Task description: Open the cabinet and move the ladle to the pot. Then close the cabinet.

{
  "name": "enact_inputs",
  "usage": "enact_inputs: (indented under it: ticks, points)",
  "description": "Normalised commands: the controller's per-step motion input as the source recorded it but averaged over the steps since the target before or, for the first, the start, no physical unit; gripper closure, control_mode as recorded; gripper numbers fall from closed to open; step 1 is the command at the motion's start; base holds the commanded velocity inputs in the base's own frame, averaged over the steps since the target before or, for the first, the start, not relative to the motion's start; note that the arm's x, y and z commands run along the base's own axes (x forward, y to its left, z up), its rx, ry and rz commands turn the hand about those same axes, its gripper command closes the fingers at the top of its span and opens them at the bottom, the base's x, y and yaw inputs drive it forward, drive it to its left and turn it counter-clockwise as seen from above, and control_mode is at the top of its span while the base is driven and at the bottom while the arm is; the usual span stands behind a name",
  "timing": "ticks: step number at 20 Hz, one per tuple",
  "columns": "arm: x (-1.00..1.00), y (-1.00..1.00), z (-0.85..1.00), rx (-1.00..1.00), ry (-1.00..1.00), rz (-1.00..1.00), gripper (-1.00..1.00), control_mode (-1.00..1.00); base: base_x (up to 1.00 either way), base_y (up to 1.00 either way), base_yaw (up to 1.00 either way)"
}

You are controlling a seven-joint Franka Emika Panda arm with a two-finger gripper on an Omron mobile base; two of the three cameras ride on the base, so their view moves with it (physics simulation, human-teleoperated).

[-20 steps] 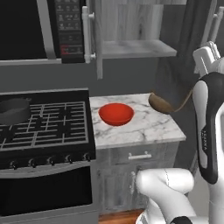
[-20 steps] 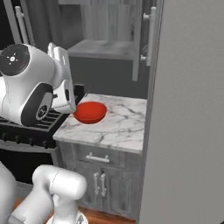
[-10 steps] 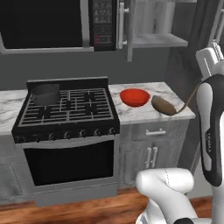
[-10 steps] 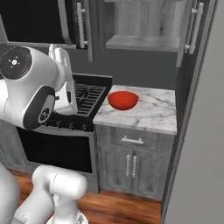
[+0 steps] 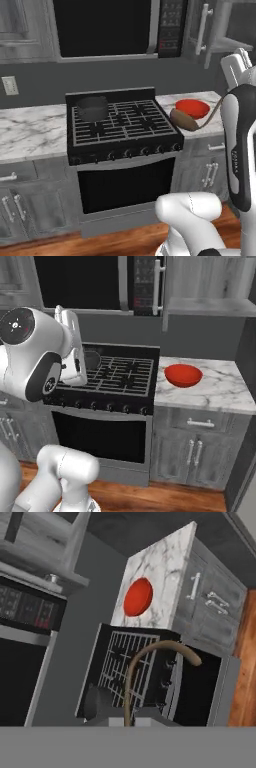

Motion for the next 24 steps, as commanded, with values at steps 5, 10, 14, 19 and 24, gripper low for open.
enact_inputs:
  ticks: [5,10,14,19,24]
  points:
    - [0.00,0.00,0.00,0.00,0.00,0.00,1.00,1.00,0.59,1.00,-0.42]
    - [0.00,0.00,0.00,0.00,0.00,0.00,1.00,1.00,1.00,0.73,-0.36]
    - [0.00,0.00,0.00,0.00,0.00,0.00,1.00,1.00,0.91,0.81,-0.24]
    - [0.00,0.00,0.00,0.00,0.00,0.00,1.00,1.00,0.75,0.77,-0.16]
    - [0.00,0.00,0.00,0.00,0.00,0.00,1.00,1.00,0.45,0.72,-0.01]
